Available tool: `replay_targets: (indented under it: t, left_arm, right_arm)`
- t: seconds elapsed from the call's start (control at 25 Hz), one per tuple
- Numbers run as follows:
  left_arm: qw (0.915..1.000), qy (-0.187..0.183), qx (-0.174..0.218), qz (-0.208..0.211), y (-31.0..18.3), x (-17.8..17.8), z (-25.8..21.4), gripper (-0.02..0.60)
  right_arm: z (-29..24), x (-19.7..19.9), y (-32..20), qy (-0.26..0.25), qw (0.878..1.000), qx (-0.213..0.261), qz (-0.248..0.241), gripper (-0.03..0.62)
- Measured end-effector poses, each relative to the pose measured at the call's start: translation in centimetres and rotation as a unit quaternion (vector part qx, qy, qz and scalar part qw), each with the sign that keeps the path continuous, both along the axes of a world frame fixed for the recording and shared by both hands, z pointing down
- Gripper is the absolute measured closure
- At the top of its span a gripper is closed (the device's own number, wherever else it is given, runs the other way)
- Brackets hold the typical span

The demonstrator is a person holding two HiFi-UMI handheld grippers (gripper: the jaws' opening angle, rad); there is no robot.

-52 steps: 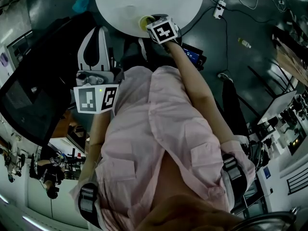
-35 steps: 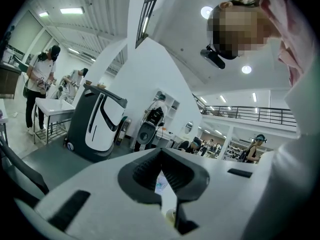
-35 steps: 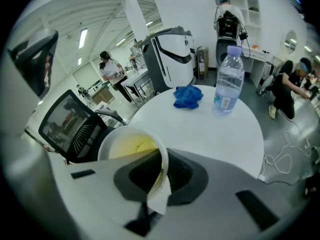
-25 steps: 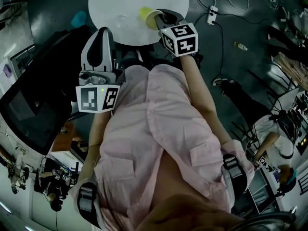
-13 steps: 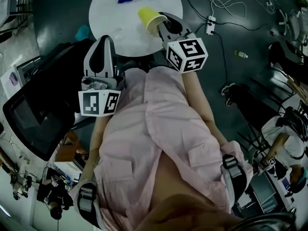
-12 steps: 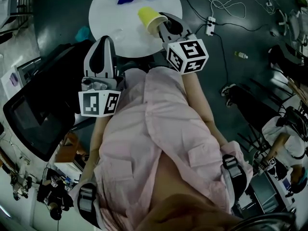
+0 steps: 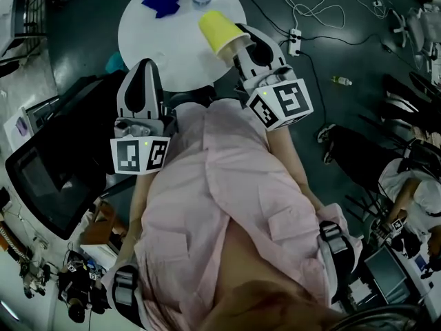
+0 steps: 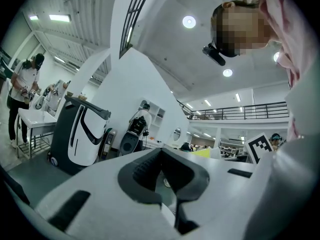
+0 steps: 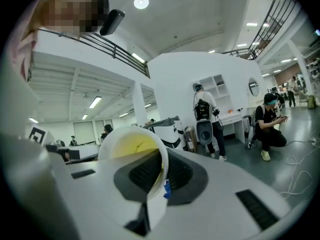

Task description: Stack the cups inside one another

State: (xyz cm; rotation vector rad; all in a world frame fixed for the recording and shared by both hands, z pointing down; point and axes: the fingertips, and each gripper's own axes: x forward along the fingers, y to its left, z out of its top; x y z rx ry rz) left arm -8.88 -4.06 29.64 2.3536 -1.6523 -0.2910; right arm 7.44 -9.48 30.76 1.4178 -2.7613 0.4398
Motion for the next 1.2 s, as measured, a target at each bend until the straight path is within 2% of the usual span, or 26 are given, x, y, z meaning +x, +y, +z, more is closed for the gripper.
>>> replay_targets:
  t: [0.28,0.56,0.84,1.2]
  left_arm:
    - [0.9999,-0.002,0.004,0.014,1.6,2.7,0.3,0.566]
    - [0.9999,-0.006,0.006,0.009,3.2,3.9,0.1,0.566]
    - [1.0,0.004,0.003,0.0,4.3,4.4,0.4,0.566]
    - [0.9999,0.007,0.012,-0.007,4.5,4.9,0.0,0.566]
  right_arm:
    - [-1.5,4.0,3.5,-0.019,0.999,0.031,0.02,0.557]
    - [-0.7,6.5,6.3,-0.032,0.999,0.026,0.031,0.557]
    - [-0.1,7.6,7.4,-0.045,0.998,0.024,0.04,0.557]
    - [0.0,7.6,7.6,-0.042,0.998,0.025,0.028,0.557]
